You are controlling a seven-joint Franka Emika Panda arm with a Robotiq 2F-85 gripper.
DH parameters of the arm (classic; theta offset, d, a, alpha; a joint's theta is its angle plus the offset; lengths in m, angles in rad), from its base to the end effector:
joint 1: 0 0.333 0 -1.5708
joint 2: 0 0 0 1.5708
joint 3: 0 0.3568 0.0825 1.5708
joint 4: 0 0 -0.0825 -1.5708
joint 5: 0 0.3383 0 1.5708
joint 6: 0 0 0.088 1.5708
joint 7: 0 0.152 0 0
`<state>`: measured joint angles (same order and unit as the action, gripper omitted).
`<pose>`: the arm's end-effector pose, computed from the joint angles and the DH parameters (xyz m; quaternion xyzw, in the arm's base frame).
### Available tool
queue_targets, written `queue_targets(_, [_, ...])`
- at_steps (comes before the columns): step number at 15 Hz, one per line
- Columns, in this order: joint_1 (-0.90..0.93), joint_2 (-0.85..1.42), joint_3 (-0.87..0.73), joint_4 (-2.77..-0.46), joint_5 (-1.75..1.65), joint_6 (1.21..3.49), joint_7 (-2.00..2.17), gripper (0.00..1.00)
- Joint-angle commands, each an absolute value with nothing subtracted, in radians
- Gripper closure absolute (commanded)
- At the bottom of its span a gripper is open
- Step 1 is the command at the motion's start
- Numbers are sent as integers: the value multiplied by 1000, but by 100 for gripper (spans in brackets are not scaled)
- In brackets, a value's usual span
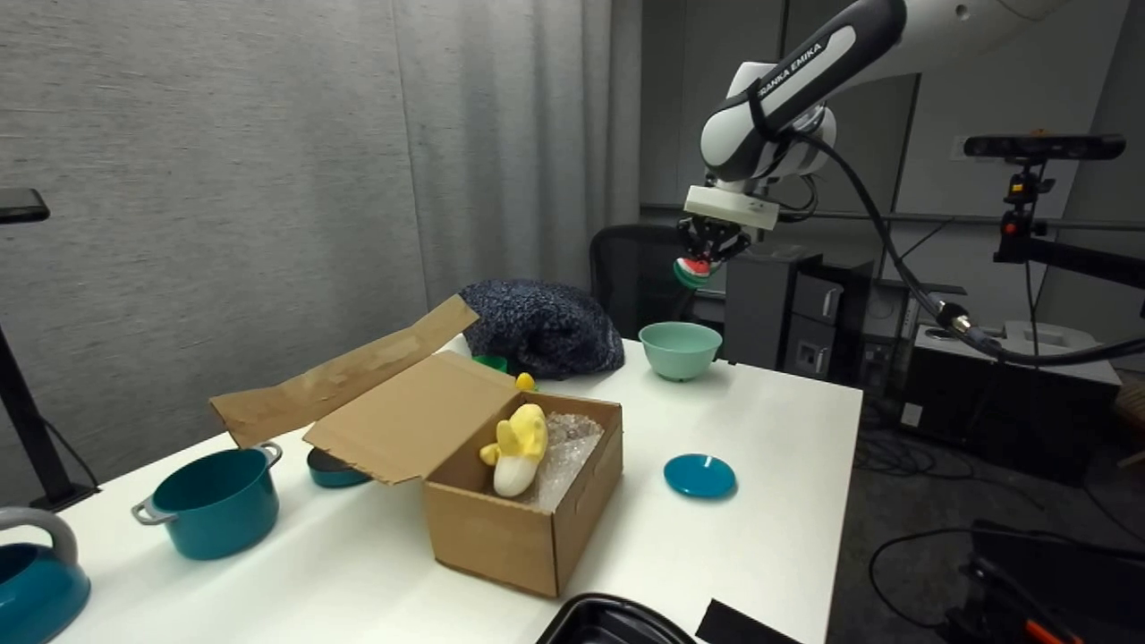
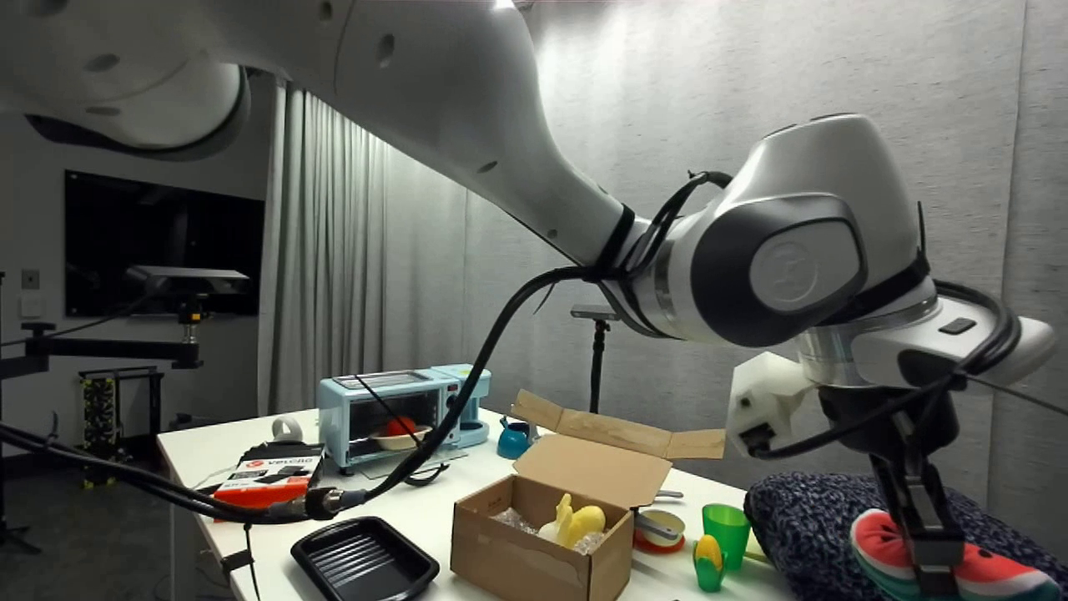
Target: Take the watermelon out of the brown box and put it inside the green bowl
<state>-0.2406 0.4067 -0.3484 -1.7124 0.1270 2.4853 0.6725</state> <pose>0.5864 -0.3513 0.4257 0.7825 -0.5910 0.1956 0.0080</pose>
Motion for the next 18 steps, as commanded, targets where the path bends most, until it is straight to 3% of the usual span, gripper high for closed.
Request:
queue_targets(1, [-230,536,-340,-1608,130,2546,750,97])
queue_targets(5, [-207,623,-332,-1566,128,2570,823,97])
queue_targets(18, [-243,680,-334,-1434,119,2355,939,97])
